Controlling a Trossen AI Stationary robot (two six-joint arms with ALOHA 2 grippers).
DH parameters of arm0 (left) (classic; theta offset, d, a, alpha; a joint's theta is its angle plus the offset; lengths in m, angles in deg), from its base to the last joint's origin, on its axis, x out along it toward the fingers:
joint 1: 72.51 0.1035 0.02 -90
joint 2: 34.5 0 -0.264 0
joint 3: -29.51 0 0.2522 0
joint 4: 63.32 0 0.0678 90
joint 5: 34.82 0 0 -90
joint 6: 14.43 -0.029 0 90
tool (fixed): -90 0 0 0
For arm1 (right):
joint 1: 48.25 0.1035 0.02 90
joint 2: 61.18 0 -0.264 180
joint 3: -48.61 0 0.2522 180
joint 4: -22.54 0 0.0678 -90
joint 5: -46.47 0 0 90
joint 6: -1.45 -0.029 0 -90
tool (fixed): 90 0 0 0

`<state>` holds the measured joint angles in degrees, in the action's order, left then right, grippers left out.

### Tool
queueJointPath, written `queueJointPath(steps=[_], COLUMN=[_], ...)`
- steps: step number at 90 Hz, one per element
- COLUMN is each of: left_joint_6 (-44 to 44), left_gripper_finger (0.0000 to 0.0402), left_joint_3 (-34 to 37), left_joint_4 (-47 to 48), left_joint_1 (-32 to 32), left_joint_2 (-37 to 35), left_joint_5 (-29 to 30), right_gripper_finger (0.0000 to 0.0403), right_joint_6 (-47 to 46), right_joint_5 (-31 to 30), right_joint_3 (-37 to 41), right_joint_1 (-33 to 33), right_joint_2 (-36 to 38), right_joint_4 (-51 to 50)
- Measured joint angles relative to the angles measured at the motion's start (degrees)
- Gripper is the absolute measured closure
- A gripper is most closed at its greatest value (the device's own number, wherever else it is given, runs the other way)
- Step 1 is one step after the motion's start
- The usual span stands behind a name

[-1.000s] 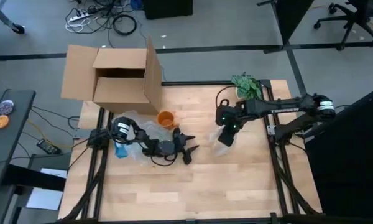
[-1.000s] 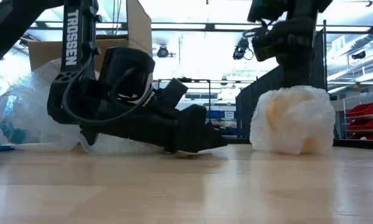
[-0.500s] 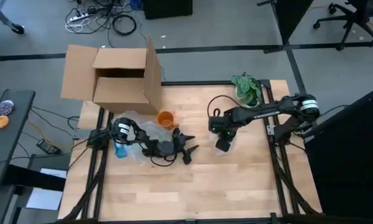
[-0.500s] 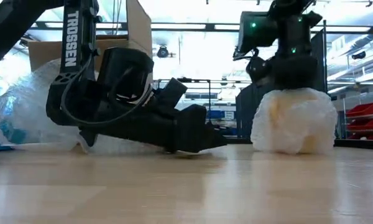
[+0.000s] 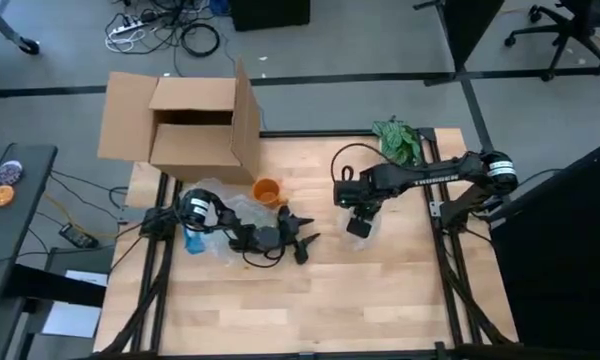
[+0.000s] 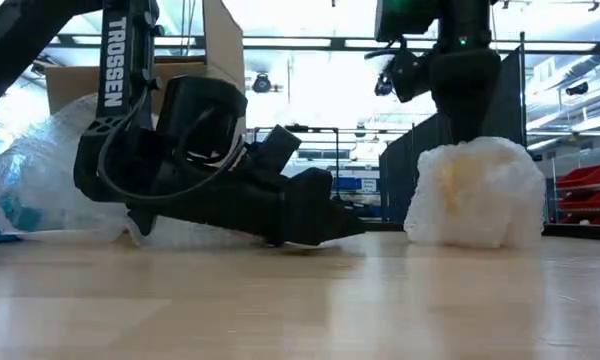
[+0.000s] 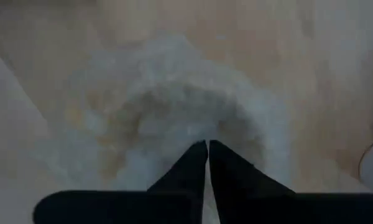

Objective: Wrap mug
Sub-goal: Wrap the yellow mug using the transparent bubble wrap

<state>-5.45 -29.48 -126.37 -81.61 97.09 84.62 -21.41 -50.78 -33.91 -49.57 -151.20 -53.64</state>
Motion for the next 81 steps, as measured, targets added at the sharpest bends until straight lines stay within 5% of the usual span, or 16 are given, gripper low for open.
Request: queueJointPath(steps=[40,81], left_joint_6=[-0.2,-0.3], left_gripper_finger=[0.0179,0.0179], left_joint_3=[0.0,0.0], left_joint_4=[0.7,0.5], left_joint_1=[-0.1,0.0], left_joint_2=[0.0,0.0], left_joint_5=[3.9,3.9], right_gripper_finger=[0.0403,0.0403], right_joint_6=[-0.1,-2.8], right_joint_5=[-1.3,5.0], right_joint_3=[7.7,0.0], right_joint_1=[0.1,1.4], right_joint_2=[-6.5,4.4], right_joint_4=[6.1,-9.2])
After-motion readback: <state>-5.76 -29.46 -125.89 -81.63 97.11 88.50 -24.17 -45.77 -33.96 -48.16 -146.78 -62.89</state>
